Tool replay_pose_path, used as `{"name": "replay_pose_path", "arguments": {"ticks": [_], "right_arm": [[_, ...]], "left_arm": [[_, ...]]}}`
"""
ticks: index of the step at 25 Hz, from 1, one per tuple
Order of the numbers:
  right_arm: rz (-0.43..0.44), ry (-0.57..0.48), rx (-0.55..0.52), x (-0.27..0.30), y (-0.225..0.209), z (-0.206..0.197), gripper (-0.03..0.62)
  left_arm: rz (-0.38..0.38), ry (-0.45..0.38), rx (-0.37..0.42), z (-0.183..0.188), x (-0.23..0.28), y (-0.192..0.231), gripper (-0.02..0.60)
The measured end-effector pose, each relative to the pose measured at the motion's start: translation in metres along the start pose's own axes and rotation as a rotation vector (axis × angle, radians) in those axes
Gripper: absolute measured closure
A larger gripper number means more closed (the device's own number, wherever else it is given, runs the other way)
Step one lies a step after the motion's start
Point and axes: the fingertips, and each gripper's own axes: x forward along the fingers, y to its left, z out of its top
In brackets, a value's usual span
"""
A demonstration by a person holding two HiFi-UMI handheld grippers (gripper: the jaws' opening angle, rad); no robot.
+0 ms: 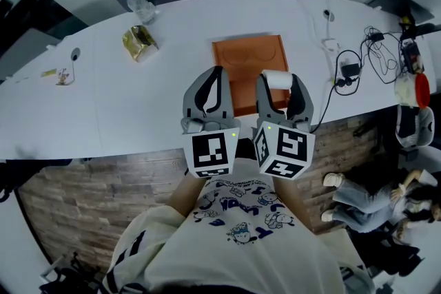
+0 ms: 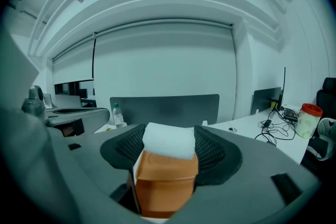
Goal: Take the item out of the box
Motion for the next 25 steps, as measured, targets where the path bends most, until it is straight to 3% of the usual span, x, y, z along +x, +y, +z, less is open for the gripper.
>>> {"name": "replay_pose_path", "arguments": {"ticks": [25], "right_arm": [[-0.012, -0.053, 0.017, -0.013, -0.018, 0.008, 0.309]], "left_arm": [[-0.014, -0.015, 0.020, 0.007, 0.000, -0.017, 0.563]]}}
